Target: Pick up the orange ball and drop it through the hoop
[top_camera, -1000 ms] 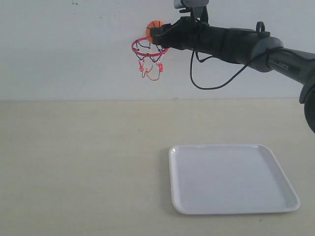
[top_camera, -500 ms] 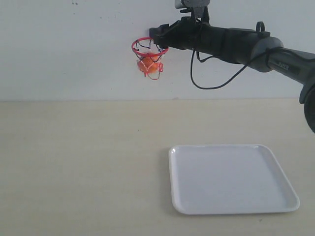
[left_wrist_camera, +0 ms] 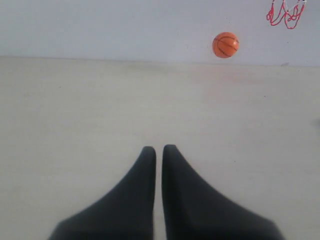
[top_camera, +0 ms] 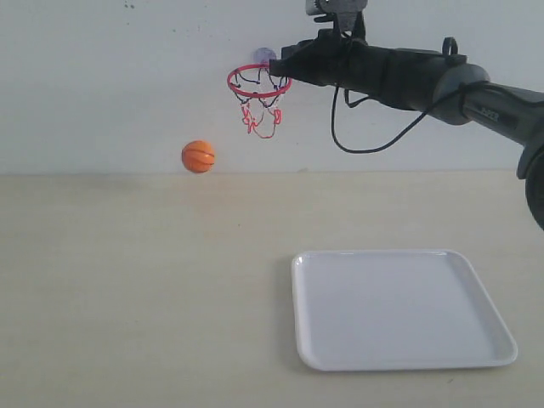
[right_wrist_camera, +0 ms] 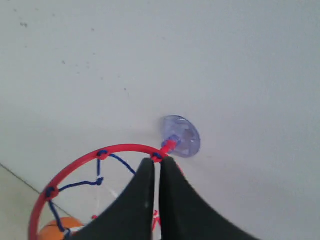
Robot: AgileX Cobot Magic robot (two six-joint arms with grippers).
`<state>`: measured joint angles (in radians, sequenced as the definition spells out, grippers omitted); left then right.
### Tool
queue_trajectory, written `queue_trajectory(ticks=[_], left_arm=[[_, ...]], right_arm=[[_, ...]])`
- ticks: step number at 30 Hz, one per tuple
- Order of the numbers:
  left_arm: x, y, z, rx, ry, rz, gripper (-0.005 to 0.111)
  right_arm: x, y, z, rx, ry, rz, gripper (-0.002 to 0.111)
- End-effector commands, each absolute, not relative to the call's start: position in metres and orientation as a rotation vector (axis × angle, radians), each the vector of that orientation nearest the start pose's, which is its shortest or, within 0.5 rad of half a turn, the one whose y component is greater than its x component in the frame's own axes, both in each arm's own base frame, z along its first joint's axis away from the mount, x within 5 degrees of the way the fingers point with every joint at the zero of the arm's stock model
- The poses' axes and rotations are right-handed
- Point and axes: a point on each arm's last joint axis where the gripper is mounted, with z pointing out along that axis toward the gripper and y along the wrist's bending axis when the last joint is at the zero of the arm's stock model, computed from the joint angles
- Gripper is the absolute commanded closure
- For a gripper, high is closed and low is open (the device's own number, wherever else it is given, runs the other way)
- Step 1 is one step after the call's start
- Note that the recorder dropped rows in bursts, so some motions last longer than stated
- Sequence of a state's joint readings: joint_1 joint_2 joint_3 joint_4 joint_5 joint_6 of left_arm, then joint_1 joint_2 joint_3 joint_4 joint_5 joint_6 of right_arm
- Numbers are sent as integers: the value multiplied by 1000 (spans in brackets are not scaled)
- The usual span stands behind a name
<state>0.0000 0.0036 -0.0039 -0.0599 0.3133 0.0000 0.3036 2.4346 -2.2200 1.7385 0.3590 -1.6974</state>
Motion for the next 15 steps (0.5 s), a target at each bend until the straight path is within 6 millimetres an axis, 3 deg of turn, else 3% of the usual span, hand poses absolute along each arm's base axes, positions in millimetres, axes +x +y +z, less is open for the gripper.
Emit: queue_trajectory(ticks=[1, 10, 13, 15], left_arm=[[54, -2, 185, -48, 1798, -69, 103], [54, -2, 185, -48, 1798, -69, 103], [54, -2, 185, -48, 1798, -69, 103], [54, -2, 185, -48, 1798, -69, 103]], right_arm=[[544, 195, 269, -422, 1595, 502, 108], [532, 181, 297, -477, 1595, 548, 108], [521, 163, 296, -560, 1719, 597, 108], [509, 144, 294, -559, 1873, 723, 108]])
